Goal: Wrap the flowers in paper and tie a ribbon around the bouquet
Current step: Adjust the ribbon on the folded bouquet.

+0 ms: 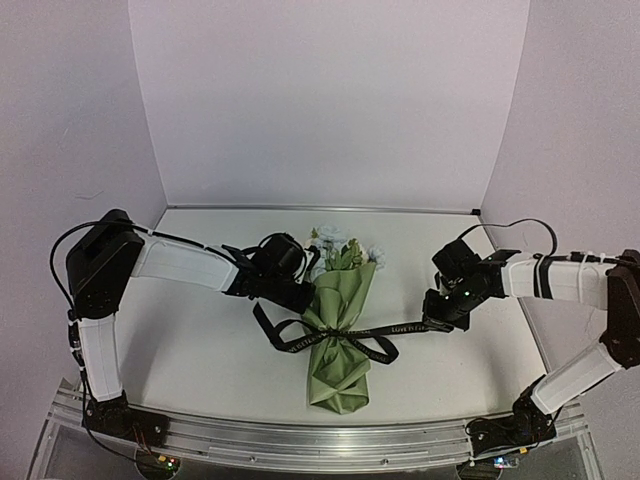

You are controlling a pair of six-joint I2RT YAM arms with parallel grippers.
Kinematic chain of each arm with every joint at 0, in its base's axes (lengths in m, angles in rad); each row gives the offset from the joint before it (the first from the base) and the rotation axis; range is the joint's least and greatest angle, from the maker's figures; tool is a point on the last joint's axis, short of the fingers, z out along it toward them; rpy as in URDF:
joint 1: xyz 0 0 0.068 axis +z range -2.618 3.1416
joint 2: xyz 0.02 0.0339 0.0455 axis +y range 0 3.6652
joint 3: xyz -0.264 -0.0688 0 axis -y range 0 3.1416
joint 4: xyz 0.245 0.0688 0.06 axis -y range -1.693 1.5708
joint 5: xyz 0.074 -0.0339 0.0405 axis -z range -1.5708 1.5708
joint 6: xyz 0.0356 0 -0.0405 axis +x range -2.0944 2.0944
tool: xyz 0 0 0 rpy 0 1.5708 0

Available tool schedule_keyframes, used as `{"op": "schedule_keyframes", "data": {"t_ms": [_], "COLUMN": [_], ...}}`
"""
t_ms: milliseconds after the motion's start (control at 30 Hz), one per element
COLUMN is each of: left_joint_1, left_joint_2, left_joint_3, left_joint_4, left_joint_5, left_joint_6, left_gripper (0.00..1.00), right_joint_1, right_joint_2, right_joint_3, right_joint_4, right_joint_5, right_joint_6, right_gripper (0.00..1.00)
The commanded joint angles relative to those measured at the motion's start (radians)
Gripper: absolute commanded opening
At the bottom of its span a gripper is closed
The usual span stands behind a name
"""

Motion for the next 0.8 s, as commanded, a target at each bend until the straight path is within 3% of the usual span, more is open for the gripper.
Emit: {"op": "schedule_keyframes", "data": {"t_ms": [0, 200, 300, 400, 567, 633, 767], "left_joint_1": [0.009, 0.010, 0.010, 0.010, 0.013, 0.020, 0.049], "left_joint_2": [-0.062, -0.065, -0.064, -0.069, -0.122, -0.169, -0.262], "left_joint_3": [-0.009, -0.002, 0.011, 0.023, 0.030, 0.016, -0.036], "left_joint_4": [-0.029, -0.035, -0.037, -0.038, -0.033, -0.030, -0.054], "left_joint_5": [0.000, 0.000, 0.000, 0.000, -0.032, -0.052, -0.081], "left_joint_6": [0.026, 0.024, 0.021, 0.015, -0.023, -0.049, -0.116], "left_gripper": [0.00, 0.01, 0.07, 0.21, 0.49, 0.60, 0.72], "right_joint_1": [-0.024, -0.029, -0.029, -0.029, -0.029, -0.026, -0.003], "right_joint_2": [-0.028, -0.002, 0.007, 0.009, -0.034, -0.058, -0.098], "right_joint_3": [-0.008, 0.033, 0.059, 0.087, 0.096, 0.095, 0.087], "right_joint_4": [-0.008, -0.024, -0.053, -0.094, -0.149, -0.180, -0.225], "right_joint_5": [0.047, 0.006, -0.015, -0.038, -0.023, -0.011, -0.012], "right_joint_6": [-0.021, -0.031, -0.045, -0.070, -0.118, -0.143, -0.158], "right_gripper": [0.00, 0.00, 0.00, 0.09, 0.37, 0.43, 0.48]}}
